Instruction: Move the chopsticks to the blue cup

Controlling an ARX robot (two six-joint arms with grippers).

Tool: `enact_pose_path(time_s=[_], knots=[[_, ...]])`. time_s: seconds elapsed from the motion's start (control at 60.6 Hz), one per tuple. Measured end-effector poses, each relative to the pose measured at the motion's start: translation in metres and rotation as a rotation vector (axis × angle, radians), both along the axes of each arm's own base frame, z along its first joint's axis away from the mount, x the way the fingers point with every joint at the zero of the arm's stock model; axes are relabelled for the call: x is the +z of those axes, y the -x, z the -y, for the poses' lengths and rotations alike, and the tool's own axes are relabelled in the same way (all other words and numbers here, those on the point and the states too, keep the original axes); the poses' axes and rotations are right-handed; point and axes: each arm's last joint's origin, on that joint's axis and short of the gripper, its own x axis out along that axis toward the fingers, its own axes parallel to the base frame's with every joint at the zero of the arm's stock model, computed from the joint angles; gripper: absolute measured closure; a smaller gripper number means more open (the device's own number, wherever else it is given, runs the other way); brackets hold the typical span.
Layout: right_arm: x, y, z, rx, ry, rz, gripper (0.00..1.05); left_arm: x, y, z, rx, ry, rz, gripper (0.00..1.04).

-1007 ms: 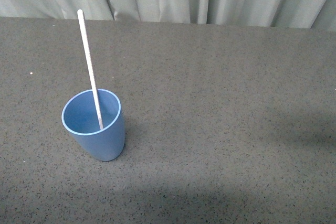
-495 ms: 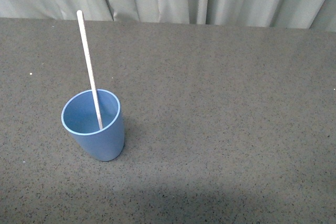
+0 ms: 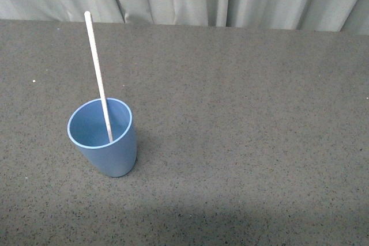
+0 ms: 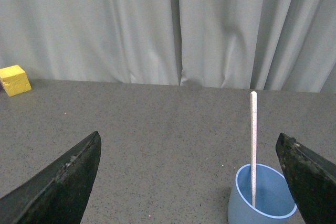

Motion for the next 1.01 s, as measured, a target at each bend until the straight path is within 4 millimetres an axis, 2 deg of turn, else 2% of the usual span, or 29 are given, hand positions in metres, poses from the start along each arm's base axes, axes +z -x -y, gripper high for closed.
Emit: enact_pose_path(time_s=[1.007], knots=[[-0.002,0.029,0.000,0.001,0.000,-0.019,1.04,0.000,0.000,0.000,0.000,0.000,0.000,0.07]])
